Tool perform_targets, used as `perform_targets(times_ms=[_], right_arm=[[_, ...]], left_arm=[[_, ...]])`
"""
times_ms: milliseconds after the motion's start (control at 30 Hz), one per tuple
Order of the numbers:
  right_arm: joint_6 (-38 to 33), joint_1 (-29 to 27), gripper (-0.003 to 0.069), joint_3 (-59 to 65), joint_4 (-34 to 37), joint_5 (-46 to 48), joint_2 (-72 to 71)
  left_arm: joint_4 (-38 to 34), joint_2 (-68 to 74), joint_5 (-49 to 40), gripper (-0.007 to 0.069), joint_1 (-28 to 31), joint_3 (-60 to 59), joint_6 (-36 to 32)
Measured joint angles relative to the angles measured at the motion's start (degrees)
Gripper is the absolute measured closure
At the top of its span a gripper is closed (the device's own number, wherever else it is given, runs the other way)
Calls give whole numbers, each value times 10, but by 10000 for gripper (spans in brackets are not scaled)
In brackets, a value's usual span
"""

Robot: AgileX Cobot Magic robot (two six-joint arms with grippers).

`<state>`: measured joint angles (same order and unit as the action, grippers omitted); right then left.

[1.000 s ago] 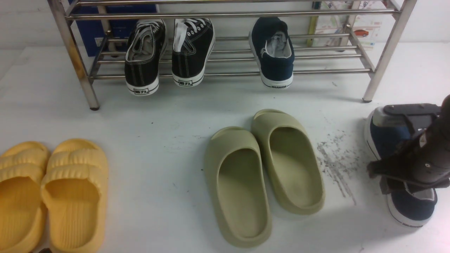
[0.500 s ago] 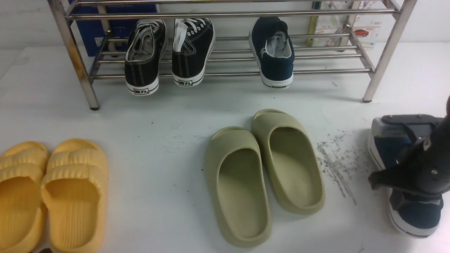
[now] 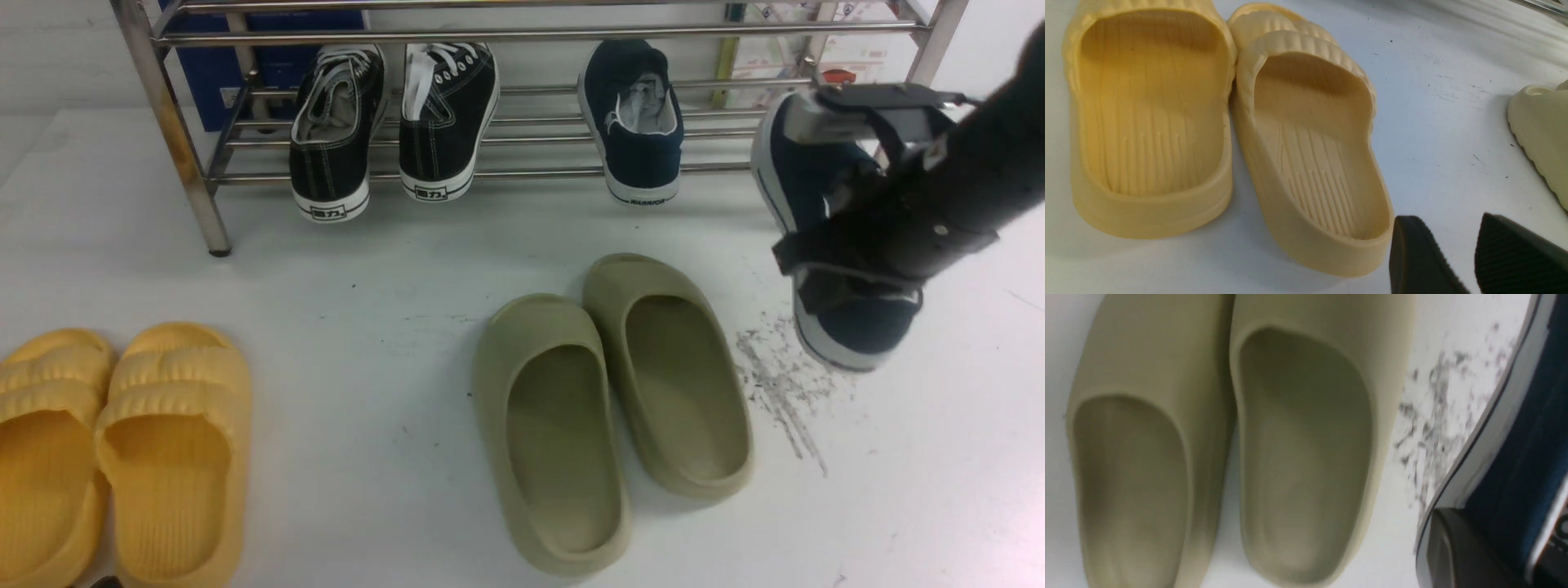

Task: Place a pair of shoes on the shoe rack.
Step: Use the right arm to put a shoe into the shoe rack

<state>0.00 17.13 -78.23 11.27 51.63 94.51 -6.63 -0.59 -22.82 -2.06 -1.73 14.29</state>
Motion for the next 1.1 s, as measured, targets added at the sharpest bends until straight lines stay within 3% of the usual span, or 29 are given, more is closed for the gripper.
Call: perform_targets(times_ms=[567,767,1100], right_arm=[[-3,-9,621,-405,-60,62,303],[0,-22,621,-472,-61,62,355],[0,-23,620,-484,-59,34,376]], left_arm=[[0,0,0,386,0,0,0],[0,0,0,386,0,0,0],[0,0,0,386,0,0,0]])
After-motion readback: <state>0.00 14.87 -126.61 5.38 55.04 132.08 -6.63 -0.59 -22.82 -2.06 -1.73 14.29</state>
